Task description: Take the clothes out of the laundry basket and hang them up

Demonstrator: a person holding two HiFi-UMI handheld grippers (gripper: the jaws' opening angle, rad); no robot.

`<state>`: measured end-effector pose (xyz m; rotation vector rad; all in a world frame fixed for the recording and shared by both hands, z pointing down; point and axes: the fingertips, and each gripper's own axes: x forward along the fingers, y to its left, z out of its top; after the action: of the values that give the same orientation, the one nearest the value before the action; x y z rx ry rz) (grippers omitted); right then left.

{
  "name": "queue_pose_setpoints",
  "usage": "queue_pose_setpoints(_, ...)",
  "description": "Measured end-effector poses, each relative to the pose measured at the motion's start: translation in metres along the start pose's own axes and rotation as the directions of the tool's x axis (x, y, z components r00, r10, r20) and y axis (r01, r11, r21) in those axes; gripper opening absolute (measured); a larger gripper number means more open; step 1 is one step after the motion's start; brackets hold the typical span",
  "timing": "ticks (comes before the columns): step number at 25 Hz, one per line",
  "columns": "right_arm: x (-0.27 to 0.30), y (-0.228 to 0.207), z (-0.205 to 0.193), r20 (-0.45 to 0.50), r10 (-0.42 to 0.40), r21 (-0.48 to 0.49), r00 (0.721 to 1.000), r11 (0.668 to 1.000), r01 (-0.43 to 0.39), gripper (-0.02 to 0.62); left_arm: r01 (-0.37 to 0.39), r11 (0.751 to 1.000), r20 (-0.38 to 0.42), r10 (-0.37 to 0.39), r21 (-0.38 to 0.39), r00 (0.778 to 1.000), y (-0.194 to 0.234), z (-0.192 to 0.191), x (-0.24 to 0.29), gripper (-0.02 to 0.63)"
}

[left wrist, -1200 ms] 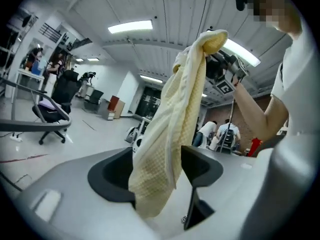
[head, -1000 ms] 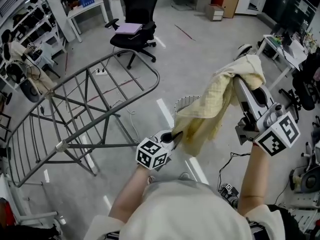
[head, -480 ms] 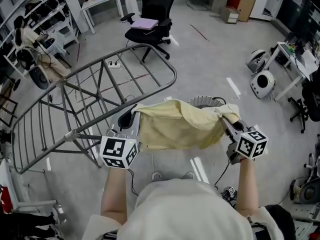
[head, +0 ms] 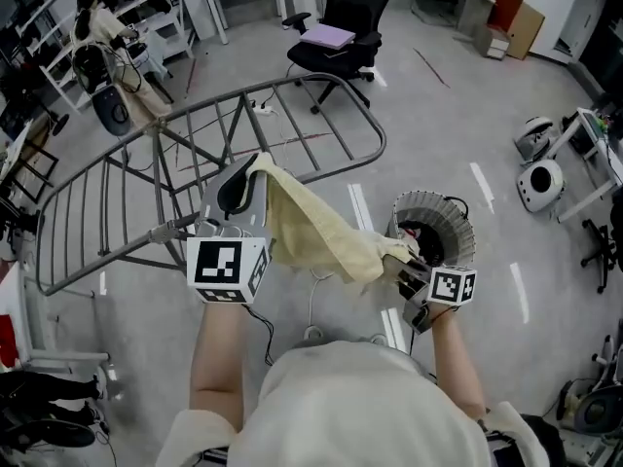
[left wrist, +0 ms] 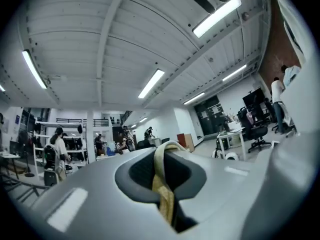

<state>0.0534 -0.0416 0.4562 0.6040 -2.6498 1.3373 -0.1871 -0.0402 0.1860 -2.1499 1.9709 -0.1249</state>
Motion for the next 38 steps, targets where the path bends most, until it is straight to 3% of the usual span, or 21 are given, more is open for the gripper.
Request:
queue_pose_setpoints(4,0.008,0.01,0.025,0.08,0.026,0.021,0.996,0.999,-0.027,0.058,-0.075,0.997,-0.047,0.076,0.02,0.996,0.041,-0.018,-0.011,0.014)
queue_pose_setpoints(9,-0.008,0.01,0.086,0.273,-0.06,0.032,0.96,0.998,0.054,0.065,-0.089,0.996,-0.141,0.088,0.005,0.986,0.064,-0.057,-0.018,0.014)
queue_pose_setpoints(12,-0.021,0.008,0.111,0.346,-0.092,0.174,0.934,0.984,0.033,0.055,-0.07,0.997,-0.186,0.067,-0.013,0.98,0.067,-0.083,-0.017,0.015)
queue_pose_setpoints(14,-0.024,0.014,0.117,0.329,-0.06,0.215,0.942,0.976,-0.013,0.034,-0.061,0.998,-0.205,0.054,-0.027,0.977,0.069,-0.095,-0.015,0.014)
queue_pose_setpoints(16,-0.026,0.019,0.117,0.301,-0.067,0.196,0.951,0.981,0.007,0.034,-0.044,0.998,-0.216,0.036,-0.035,0.976,0.072,-0.103,-0.014,0.014)
queue_pose_setpoints(18,-0.027,0.014,0.117,0.28,-0.144,0.148,0.949,0.983,0.106,0.043,-0.019,0.999,-0.22,0.012,-0.031,0.975,0.072,-0.11,-0.008,0.014)
queue_pose_setpoints(21,-0.032,0.0,0.134,0.286,-0.248,0.052,0.926,0.969,0.243,0.046,0.019,1.0,-0.223,-0.021,-0.012,0.975,0.061,-0.117,0.012,0.015)
queue_pose_setpoints(26,-0.04,-0.029,0.202,0.361,-0.304,-0.013,0.882,0.944,0.33,0.043,0.071,0.997,-0.244,-0.074,-0.021,0.967,0.038,-0.121,0.049,0.015)
queue_pose_setpoints(31,-0.017,-0.067,0.3,0.397,-0.299,-0.058,0.868,0.936,0.348,0.04,0.116,0.993,-0.299,-0.117,-0.021,0.947,0.024,-0.134,0.097,0.015)
queue_pose_setpoints(38,0.058,-0.112,0.439,0.341,-0.255,-0.177,0.905,0.928,0.328,0.038,0.096,0.994,-0.399,-0.112,-0.062,0.91,0.007,-0.154,0.163,0.015)
